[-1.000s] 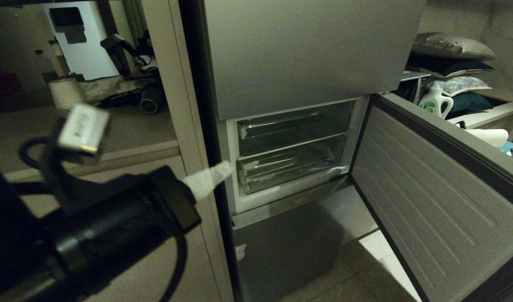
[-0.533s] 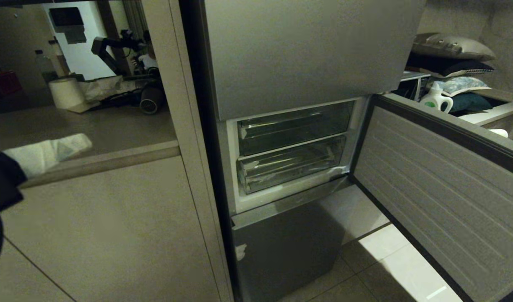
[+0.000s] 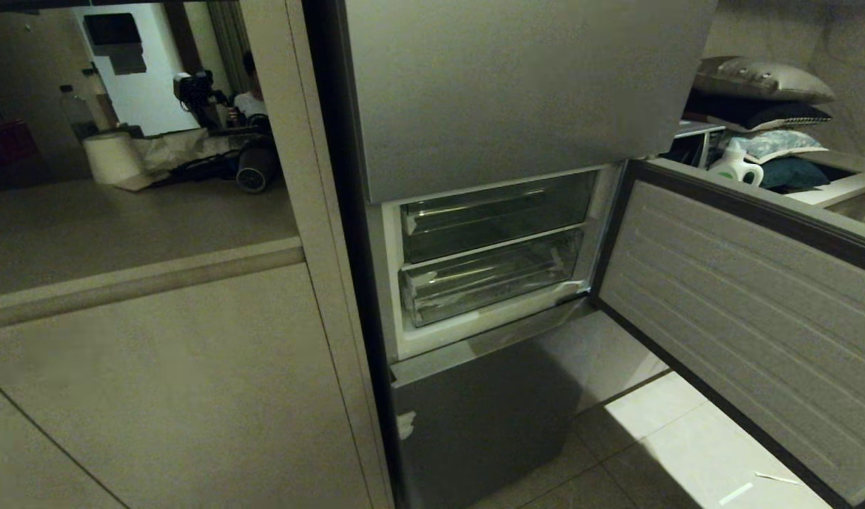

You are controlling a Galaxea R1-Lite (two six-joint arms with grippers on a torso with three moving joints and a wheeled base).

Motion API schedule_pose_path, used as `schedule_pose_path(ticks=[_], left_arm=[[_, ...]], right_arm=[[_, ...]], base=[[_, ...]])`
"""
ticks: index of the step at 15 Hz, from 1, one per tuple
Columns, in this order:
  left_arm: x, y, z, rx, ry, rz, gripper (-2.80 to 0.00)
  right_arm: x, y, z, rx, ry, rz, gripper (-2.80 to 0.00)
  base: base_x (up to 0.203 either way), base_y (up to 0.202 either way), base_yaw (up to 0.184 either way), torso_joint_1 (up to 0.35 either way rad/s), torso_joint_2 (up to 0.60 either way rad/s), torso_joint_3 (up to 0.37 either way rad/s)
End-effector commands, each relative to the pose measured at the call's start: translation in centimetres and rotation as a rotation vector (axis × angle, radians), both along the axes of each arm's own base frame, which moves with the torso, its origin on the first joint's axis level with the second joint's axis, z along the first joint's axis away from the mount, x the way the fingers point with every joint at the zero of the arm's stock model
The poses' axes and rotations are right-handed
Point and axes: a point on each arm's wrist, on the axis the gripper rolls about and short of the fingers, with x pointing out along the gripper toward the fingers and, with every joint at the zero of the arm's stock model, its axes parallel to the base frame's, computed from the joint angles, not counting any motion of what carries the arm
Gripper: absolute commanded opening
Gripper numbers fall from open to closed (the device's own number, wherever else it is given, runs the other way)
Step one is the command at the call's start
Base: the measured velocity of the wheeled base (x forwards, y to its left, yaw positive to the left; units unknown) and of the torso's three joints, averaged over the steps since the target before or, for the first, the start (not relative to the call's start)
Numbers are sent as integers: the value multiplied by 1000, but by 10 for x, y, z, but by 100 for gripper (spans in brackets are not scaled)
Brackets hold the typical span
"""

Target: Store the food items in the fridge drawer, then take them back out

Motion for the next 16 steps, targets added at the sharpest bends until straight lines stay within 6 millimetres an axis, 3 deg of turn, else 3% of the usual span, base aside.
schedule_pose_path(ticks=[1,5,7,10,16], left_arm=[[-28,-1,-44,70,28,-106,-280],[-53,-4,-104,169,65,-300,-280],[-69,-4,-123,214,48,-345,-280],[-85,-5,-135,254,-14,-339,-280],[-85,-4,-137,154,-48,-278,-280]], right_arm=[[2,0,-8,0,30,0,-280],[2,0,-8,4,30,1,-280],[2,0,-8,11,30,0,-280],[2,0,-8,9,30,-1,-280],[2,0,-8,9,30,-2,-280]], base=[[0,0,0,0,0,0],[0,0,0,0,0,0],[0,0,0,0,0,0],[0,0,0,0,0,0],[0,0,0,0,0,0]])
